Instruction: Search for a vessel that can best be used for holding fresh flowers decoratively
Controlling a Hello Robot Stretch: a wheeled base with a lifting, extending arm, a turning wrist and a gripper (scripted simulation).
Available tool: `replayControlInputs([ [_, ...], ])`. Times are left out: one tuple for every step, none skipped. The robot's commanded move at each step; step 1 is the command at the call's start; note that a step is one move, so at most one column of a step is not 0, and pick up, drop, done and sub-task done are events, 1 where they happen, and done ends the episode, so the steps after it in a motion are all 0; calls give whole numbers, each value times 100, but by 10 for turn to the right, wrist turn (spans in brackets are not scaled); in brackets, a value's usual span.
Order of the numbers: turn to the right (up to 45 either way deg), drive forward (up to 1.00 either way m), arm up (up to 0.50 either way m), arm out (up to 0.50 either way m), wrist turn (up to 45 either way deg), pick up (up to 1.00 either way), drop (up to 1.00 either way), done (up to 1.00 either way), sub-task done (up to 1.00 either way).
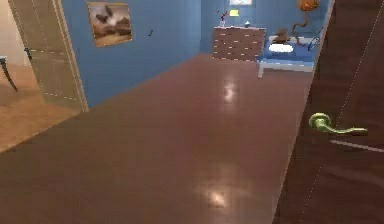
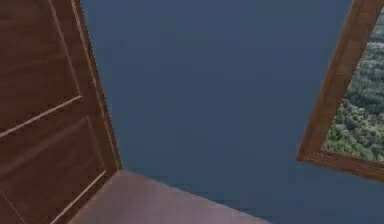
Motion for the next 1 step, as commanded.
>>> replayControlInputs([
  [0, 95, 0, 0, 0, 0, 0, 0, 0],
])
